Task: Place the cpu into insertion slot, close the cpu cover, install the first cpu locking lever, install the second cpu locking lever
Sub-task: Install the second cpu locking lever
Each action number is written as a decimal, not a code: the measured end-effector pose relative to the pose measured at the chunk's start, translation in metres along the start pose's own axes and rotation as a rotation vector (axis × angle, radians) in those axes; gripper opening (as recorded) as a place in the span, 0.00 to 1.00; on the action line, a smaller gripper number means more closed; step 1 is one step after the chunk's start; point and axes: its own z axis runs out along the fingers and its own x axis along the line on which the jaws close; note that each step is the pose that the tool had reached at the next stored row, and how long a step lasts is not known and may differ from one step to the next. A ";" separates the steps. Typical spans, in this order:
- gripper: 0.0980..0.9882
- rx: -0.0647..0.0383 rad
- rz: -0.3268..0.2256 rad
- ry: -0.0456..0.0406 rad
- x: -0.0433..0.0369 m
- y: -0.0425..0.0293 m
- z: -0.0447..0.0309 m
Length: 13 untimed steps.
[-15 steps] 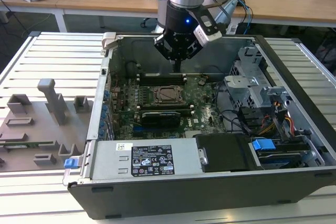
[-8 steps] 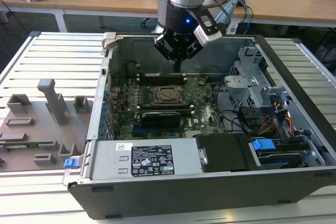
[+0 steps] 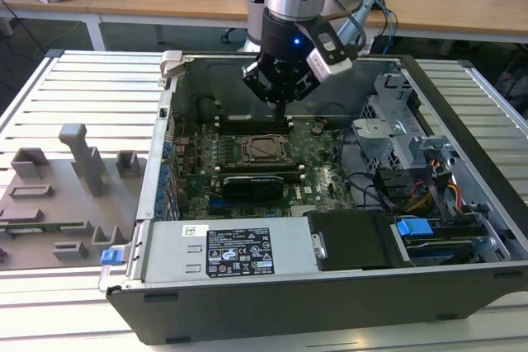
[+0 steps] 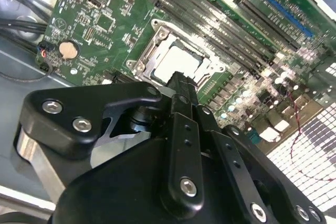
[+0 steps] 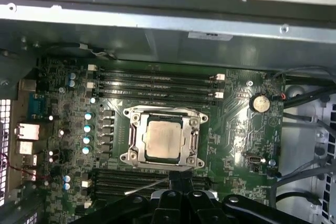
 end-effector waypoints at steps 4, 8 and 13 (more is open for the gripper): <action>0.01 -0.006 0.000 -0.0006 0.0007 -0.0083 0.0023; 0.01 -0.022 0.000 -0.0018 0.0012 -0.0145 0.0067; 0.01 -0.037 0.000 -0.0031 0.0019 -0.0226 0.0149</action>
